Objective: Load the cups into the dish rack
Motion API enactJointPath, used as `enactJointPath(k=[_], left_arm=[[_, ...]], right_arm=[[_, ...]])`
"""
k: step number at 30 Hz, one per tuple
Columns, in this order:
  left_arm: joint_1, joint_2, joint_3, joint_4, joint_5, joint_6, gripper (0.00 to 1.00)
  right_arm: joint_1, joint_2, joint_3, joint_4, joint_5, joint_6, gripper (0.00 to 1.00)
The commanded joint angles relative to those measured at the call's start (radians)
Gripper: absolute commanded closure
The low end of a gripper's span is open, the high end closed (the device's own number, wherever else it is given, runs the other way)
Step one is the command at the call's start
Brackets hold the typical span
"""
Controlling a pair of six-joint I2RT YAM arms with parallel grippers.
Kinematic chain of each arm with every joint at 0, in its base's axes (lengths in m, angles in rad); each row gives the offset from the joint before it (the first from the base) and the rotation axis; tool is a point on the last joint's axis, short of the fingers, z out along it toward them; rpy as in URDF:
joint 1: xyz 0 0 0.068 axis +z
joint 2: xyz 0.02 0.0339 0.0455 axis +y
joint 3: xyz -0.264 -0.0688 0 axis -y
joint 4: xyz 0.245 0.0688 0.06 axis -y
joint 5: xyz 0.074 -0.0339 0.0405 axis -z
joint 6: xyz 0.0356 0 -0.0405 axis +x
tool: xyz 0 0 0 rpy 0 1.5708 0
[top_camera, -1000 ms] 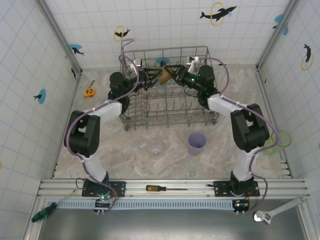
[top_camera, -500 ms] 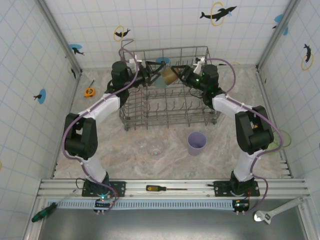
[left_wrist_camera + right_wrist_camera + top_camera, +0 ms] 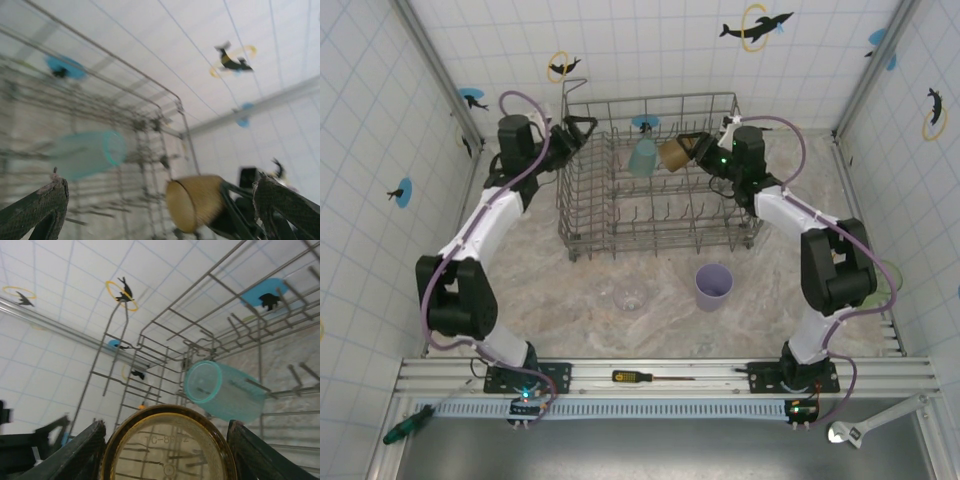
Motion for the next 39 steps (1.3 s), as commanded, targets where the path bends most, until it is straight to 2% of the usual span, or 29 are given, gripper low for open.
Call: enactJointPath(k=[1,6,11,18,24,27,34,39], left_arm=[[0.002,-0.096,-0.017,-0.126,-0.204,0.170,0.02],[0.034,-0.101,-0.010,-0.251,-0.303,0.283,0.02],[0.053,-0.122,-0.059,-0.287,-0.390,0.368,0.02],[0.055,-0.156,-0.134,-0.360,-0.547,0.478,0.02],[0.055,-0.176,-0.207,-0.331,-0.542,0.570,0.03],[0.055,-0.187,-0.211,-0.352,-0.574,0.582,0.02],[0.055,-0.206,-0.241,-0.324,-0.586,0.585,0.03],[0.056,-0.178,-0.237,-0.327,-0.547,0.584,0.03]], right_arm=[[0.007,-0.059,0.049,-0.114,0.115,-0.115,0.58],[0.040,-0.057,0.124,-0.243,0.225,-0.221,0.58],[0.086,-0.029,0.213,-0.359,0.350,-0.328,0.58],[0.135,0.026,0.326,-0.427,0.503,-0.467,0.58],[0.144,0.126,0.478,-0.522,0.606,-0.520,0.60],[0.145,0.168,0.533,-0.555,0.632,-0.538,0.60],[0.129,0.239,0.592,-0.548,0.626,-0.563,0.59],[0.112,0.272,0.599,-0.534,0.616,-0.532,0.59]])
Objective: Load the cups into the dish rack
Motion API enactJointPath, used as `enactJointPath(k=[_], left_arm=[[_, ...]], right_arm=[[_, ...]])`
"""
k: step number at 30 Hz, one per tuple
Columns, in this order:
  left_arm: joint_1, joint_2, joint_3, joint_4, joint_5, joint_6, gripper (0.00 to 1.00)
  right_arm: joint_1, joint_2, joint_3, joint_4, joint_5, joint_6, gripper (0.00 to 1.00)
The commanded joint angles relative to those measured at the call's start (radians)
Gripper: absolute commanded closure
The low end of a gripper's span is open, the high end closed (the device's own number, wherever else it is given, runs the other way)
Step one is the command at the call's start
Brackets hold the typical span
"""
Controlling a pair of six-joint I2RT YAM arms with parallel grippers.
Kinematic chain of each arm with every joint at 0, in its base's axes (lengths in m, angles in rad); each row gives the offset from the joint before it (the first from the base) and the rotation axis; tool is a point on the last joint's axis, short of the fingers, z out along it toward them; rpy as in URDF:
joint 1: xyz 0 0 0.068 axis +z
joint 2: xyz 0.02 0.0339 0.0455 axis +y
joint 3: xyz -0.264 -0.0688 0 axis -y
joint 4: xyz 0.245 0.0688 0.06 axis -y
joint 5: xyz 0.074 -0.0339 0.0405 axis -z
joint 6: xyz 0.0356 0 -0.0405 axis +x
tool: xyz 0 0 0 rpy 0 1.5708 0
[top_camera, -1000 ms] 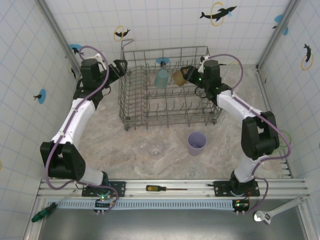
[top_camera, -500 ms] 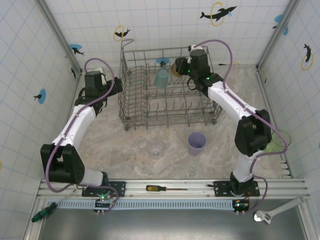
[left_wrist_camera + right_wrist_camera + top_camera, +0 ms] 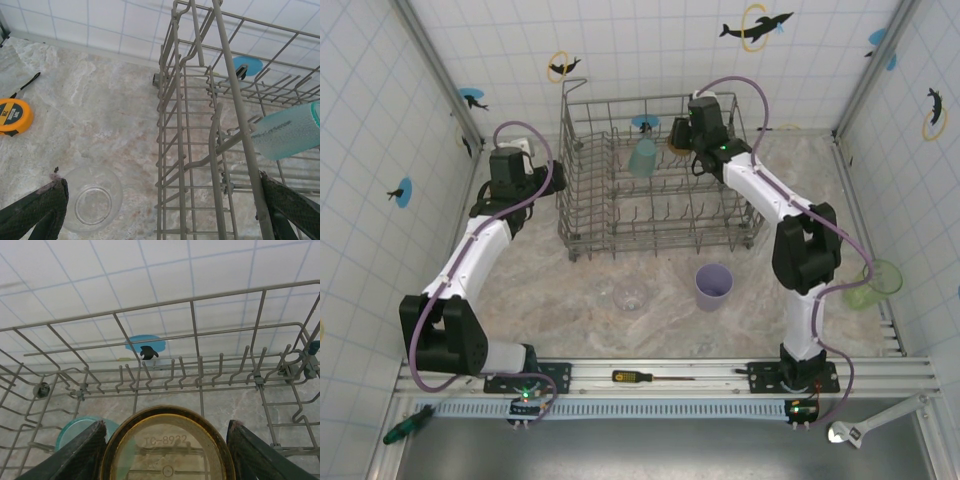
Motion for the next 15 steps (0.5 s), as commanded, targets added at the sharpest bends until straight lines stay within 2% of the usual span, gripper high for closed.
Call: enactJointPath(k=[1,15], left_arm=[[0.017,0.021,-0.021,-0.064,-0.045,0.028,0.03],[0.017,0.048,-0.014,-0.079,-0.074,0.033,0.03]], right_arm=[[-0.020,0.029,0.052,0.022,0.009,0.017,0.59],[-0.045,0.110,0.120,0.022,-0.022,0.036,0.59]])
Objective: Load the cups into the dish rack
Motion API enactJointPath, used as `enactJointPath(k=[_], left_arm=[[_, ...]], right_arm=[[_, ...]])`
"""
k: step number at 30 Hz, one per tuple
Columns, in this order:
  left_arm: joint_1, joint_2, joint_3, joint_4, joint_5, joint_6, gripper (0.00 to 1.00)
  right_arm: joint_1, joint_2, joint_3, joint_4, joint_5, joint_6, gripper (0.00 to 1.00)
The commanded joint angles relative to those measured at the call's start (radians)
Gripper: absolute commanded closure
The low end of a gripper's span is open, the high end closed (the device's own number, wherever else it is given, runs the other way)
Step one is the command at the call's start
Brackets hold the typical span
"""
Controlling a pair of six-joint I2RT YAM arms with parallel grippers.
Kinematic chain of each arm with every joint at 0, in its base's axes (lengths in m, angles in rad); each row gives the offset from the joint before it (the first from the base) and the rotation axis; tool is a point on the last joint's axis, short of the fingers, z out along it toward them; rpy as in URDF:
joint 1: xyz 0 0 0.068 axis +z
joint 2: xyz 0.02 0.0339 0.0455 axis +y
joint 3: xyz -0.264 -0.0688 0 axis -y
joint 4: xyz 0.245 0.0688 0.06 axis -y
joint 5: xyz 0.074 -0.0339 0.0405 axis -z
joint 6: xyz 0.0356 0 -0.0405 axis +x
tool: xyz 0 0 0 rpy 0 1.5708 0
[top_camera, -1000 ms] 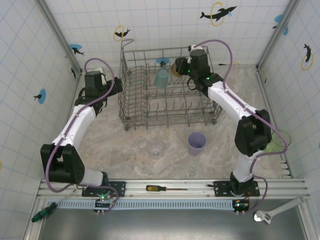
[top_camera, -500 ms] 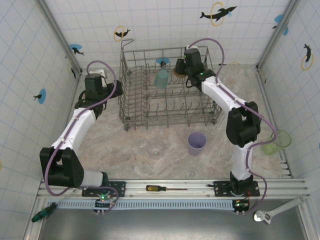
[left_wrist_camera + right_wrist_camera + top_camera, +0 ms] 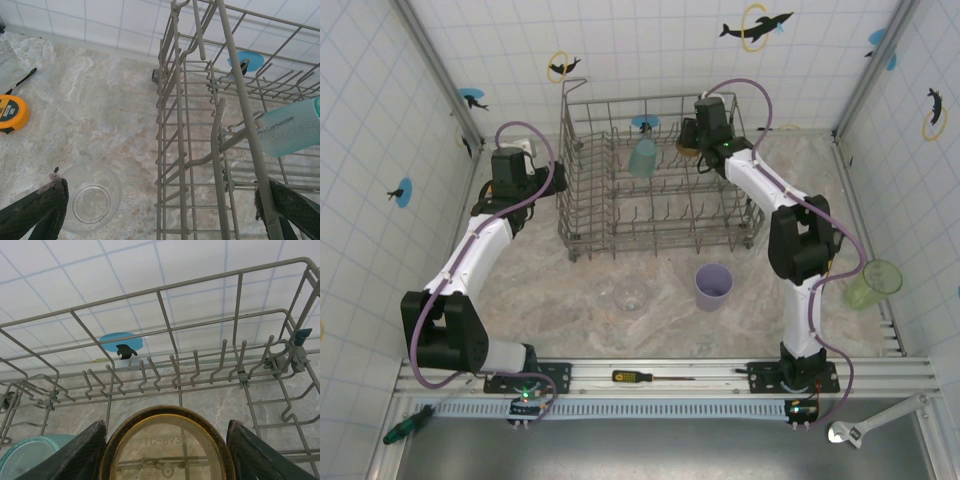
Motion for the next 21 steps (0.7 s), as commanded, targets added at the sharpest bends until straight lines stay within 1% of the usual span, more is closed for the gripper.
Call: enactJointPath(k=[1,9,21], left_arm=[[0.017,0.031,-0.012,-0.082,-0.081,0.033,0.03],[0.017,0.030,-0.006,-0.090,-0.081,0.030,0.03],[0.017,0.048,0.003,-0.104,-0.086,0.028,0.03]], right_arm=[[0.005,0.023,0.074,0.023,-0.009,0.009,0.59],[0.019,0.045,0.096,0.027,0.007,-0.006,0.59],[0.007,0.104,0.113,-0.014,-0.023,-0.001,0.59]])
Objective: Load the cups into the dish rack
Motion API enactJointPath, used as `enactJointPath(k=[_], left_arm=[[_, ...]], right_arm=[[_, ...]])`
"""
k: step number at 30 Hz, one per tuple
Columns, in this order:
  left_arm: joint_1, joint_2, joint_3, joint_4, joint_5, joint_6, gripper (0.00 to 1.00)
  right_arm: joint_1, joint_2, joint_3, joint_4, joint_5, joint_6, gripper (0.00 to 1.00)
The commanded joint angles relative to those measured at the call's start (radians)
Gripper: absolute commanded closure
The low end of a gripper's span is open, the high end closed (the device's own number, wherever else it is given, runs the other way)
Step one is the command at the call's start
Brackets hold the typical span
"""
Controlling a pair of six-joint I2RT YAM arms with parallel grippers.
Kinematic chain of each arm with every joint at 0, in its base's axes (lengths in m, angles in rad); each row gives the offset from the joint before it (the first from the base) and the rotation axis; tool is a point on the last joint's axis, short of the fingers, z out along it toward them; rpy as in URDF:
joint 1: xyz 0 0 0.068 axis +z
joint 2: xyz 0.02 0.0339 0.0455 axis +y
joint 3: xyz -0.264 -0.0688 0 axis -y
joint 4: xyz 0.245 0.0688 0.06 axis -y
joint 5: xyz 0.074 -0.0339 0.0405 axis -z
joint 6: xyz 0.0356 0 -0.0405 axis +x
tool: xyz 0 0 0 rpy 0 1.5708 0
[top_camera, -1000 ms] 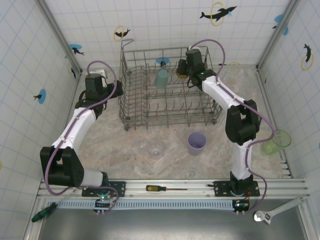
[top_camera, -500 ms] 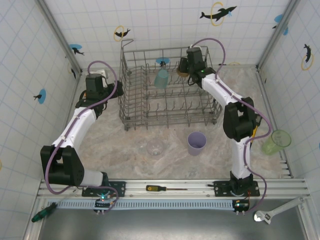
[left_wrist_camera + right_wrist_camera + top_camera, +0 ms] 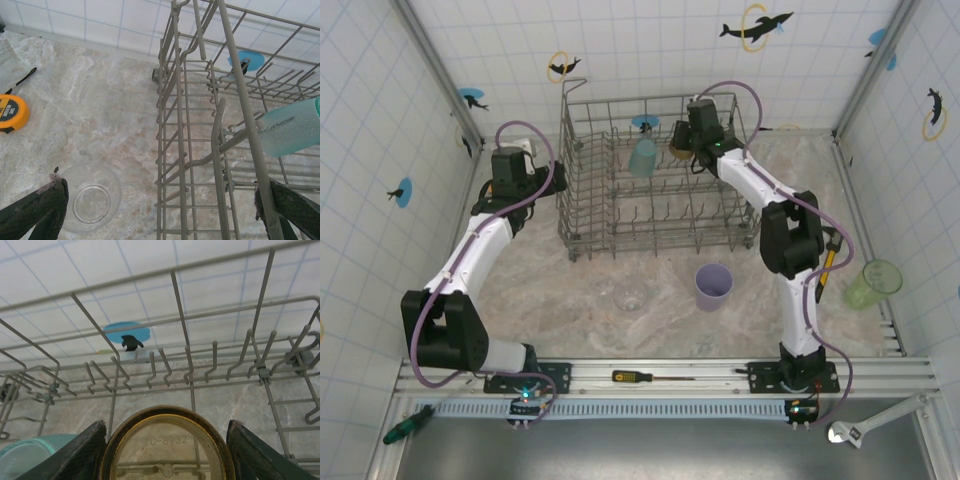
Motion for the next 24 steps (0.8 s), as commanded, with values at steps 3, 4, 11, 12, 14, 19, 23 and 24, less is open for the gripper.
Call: enactJointPath(k=[3,4,11,12,14,19,23,24], left_arm=[[0.017,0.043,-0.006,-0.098,-0.098,0.023,0.03],[0.017,0.046,-0.004,-0.100,-0.103,0.022,0.03],[0.017,0.048,0.006,-0.115,-0.101,0.020,0.03],[0.018,0.048,0.006,-0.115,-0.104,0.018,0.03],[0.018,0.050,0.007,-0.115,-0.104,0.015,0.03],[0.019,0.046,0.013,-0.122,-0.105,0.012,0.03],[0.019,0.039,0.013,-0.123,-0.101,0.007,0.03],[0.019,0.041,0.014,-0.122,-0.100,0.006,0.03]], right_arm=[[-0.009,0.031,0.052,-0.012,-0.011,0.002,0.59],[-0.009,0.034,0.052,-0.014,-0.014,0.002,0.59],[-0.004,0.079,0.072,-0.050,-0.003,-0.017,0.54],[-0.004,0.088,0.080,-0.056,0.000,-0.017,0.53],[-0.006,0.094,0.096,-0.067,-0.004,-0.013,0.51],[-0.001,0.129,0.118,-0.072,-0.022,0.006,0.40],[0.005,0.127,0.136,-0.087,-0.029,0.009,0.26],[0.007,0.124,0.137,-0.091,-0.030,0.010,0.23]])
